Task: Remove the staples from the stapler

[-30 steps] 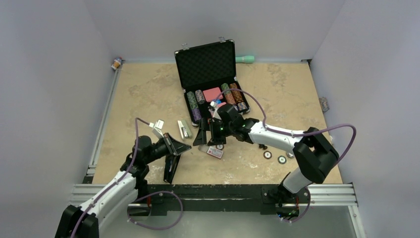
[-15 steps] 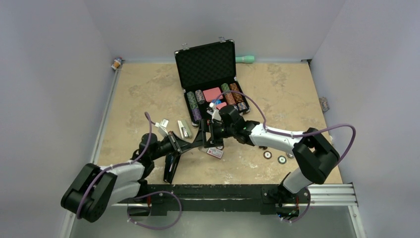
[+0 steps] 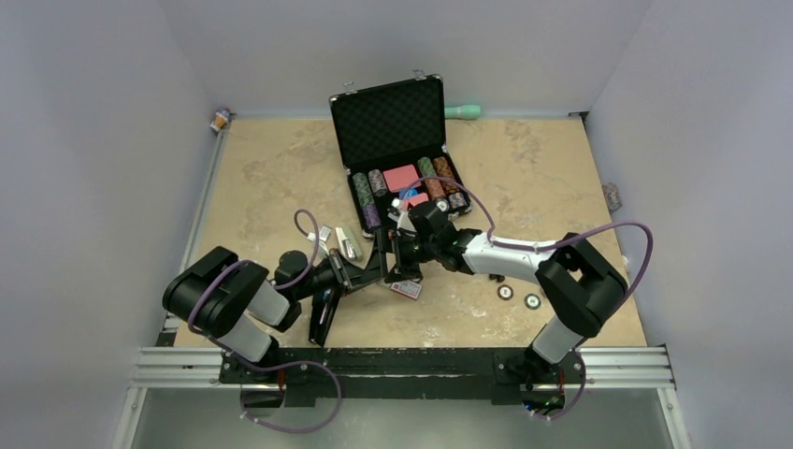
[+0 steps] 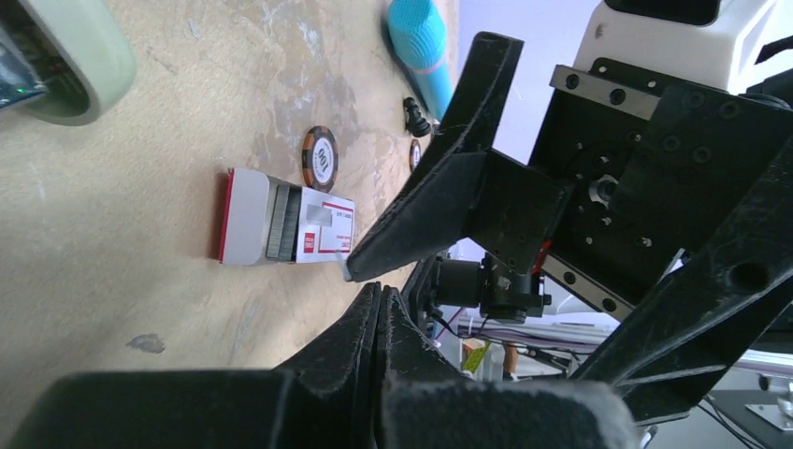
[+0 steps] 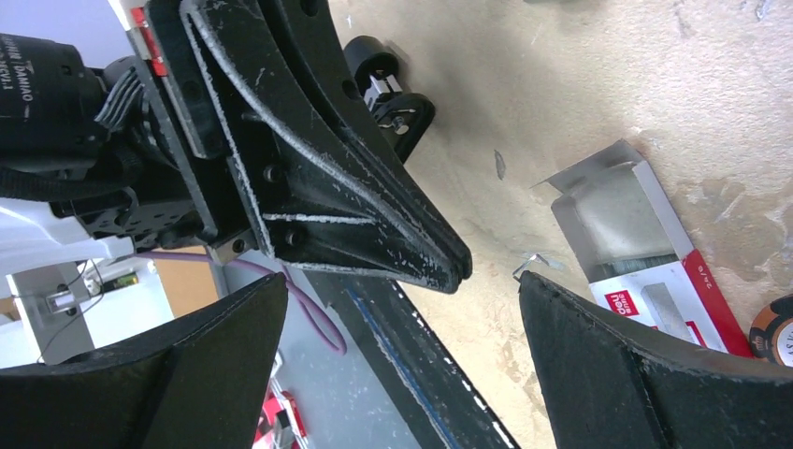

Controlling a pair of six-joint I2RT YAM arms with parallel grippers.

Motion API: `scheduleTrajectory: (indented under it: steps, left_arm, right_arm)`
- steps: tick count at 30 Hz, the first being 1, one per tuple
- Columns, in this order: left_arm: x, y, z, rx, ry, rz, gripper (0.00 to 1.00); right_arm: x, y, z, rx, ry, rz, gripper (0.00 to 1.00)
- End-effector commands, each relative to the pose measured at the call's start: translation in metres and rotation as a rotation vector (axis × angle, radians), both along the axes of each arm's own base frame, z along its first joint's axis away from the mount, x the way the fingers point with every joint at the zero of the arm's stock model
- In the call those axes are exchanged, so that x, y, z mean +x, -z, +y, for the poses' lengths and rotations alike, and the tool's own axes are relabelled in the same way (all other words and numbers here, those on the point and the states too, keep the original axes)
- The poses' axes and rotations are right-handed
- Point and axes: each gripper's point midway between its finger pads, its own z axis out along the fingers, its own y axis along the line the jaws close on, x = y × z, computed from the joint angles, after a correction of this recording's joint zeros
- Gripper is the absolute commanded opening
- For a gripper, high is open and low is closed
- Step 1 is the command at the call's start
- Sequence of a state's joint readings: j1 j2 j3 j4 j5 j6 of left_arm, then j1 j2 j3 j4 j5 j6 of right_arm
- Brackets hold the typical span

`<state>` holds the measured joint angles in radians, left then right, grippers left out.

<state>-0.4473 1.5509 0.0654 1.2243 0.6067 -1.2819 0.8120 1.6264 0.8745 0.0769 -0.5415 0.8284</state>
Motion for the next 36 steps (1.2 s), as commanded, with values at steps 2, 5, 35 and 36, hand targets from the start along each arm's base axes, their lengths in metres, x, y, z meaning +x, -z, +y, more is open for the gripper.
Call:
scheduleTrajectory:
  steps: [2, 5, 35, 36]
  left_arm:
    - [0.007, -0.036, -0.013, -0.091, 0.032, -0.158, 0.00]
    - [0.009, -0.030, -0.015, -0.080, 0.034, -0.143, 0.00]
    - [0.026, 0.009, -0.025, 0.005, 0.038, -0.102, 0.00]
    - [0.025, 0.009, -0.025, 0.006, 0.039, -0.105, 0.00]
  right_arm:
    - [0.004, 0.000, 0.001, 0.016, -0.003, -0.031, 0.99]
    - [0.005, 0.000, 0.003, 0.020, -0.006, -0.032, 0.99]
    - [0.016, 0.001, 0.010, 0.001, -0.004, -0.047, 0.99]
    - [0.017, 0.001, 0.010, -0.002, -0.001, -0.048, 0.99]
